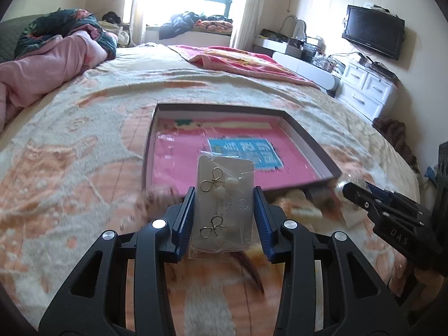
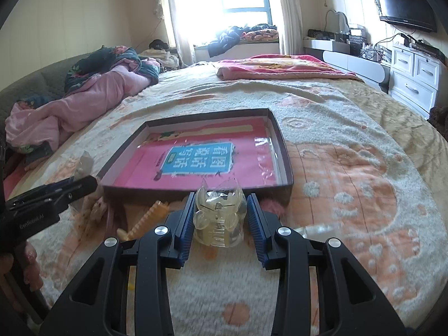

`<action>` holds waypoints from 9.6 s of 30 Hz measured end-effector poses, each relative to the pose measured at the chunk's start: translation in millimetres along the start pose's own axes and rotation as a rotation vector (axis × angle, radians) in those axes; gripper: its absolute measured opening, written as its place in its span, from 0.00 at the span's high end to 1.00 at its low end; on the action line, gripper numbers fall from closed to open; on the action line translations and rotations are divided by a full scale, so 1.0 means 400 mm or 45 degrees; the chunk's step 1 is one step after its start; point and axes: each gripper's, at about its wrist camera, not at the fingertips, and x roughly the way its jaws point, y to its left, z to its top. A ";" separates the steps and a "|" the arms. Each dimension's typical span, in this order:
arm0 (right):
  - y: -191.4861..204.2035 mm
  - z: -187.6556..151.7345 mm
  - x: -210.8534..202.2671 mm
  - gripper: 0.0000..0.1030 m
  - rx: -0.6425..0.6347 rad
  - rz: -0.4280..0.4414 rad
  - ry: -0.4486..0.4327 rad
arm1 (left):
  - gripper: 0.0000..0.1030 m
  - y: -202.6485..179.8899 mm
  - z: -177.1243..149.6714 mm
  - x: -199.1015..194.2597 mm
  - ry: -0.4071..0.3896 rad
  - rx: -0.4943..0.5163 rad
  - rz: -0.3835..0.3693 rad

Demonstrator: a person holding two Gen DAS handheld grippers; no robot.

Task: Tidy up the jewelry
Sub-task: 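Lower the earring card into the tray with the left tool while the right tool places the bottle there, then open both tools and withdraw them from the tray, then grasp the spotted bow clip with the left tool while the right tool grasps the yellow bangle bag, then carry the bow clip into the tray with the left tool while the right tool drops the bangle bag there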

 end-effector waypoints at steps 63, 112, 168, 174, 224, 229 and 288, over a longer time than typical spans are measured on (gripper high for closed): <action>-0.068 0.113 0.147 0.15 0.035 -0.058 0.004 | 0.13 0.050 0.095 0.083 -0.042 -0.058 0.089; 0.154 -0.103 -0.012 0.12 -0.114 0.060 0.126 | 0.11 0.182 -0.105 -0.042 0.005 -0.110 0.160; 0.096 -0.143 0.003 0.70 -0.008 0.025 0.160 | 0.94 0.118 -0.106 -0.047 0.022 0.029 -0.082; 0.074 -0.136 -0.024 0.70 0.006 0.016 0.142 | 0.94 0.073 -0.100 -0.055 0.020 0.069 -0.118; -0.096 0.026 0.108 0.71 0.091 0.067 0.142 | 0.92 -0.057 0.094 0.166 0.054 0.101 -0.098; -0.092 -0.007 0.097 0.67 0.115 0.089 0.174 | 0.92 -0.058 0.089 0.180 0.070 0.100 -0.104; -0.141 0.208 0.315 0.62 0.056 -0.045 0.107 | 0.59 0.028 0.106 0.213 0.107 -0.010 -0.015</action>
